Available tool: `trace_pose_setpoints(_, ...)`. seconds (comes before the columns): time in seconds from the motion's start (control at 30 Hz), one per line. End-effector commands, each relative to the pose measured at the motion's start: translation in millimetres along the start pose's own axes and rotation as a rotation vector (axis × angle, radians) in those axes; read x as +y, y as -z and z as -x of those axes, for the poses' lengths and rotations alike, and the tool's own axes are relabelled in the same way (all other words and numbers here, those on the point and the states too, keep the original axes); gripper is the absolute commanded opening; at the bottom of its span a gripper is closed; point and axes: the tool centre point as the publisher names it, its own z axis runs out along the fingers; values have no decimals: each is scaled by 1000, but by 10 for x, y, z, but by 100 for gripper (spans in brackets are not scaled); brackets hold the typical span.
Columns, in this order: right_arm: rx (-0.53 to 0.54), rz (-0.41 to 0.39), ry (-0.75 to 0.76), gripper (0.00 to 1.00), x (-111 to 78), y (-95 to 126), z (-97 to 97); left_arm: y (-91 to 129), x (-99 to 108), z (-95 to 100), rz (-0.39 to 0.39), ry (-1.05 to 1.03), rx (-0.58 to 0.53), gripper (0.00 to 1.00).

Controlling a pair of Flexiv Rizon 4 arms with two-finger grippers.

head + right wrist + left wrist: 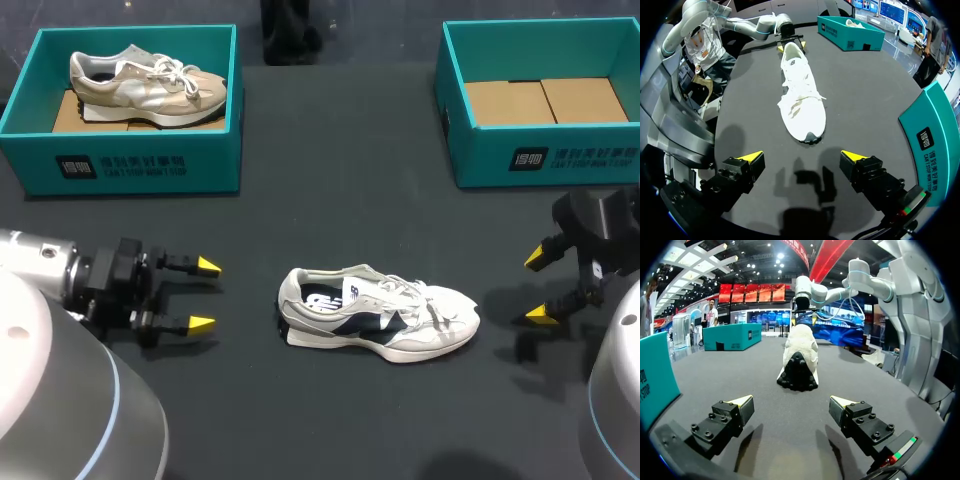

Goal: Take the shoe out of the shoebox, open the shoe tongue, remove and reinsert the insole, then place the shoe into the shoebox

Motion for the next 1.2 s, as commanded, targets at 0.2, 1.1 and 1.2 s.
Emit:
trace_pose_setpoints(0.2, -3, -2, -1, 100, -2, 7, -20, -120, -4, 23, 0, -4, -1, 100)
trace_pose_setpoints(1.1, -3, -2, -1, 100, -2, 7, -20, -576, -111, -7, -14, -22, 30, 100)
trace_pose_setpoints(1.2, -3, -2, -1, 100, -2, 7, -20, -615, -128, -5, -18, -18, 30, 100)
